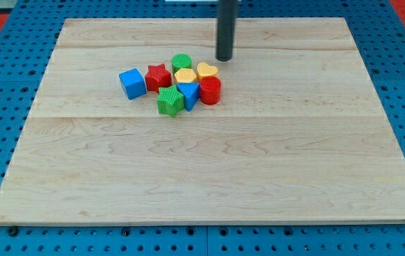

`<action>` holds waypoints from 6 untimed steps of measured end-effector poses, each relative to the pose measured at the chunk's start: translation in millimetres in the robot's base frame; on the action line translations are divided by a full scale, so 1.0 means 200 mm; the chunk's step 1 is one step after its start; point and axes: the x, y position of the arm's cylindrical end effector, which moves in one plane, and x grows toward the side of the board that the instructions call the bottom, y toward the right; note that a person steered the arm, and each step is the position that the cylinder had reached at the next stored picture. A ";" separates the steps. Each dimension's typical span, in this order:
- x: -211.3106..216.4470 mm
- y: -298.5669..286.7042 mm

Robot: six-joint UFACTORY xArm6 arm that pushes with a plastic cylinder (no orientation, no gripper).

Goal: Push yellow heart into yellow hexagon

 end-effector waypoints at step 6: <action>0.26 -0.05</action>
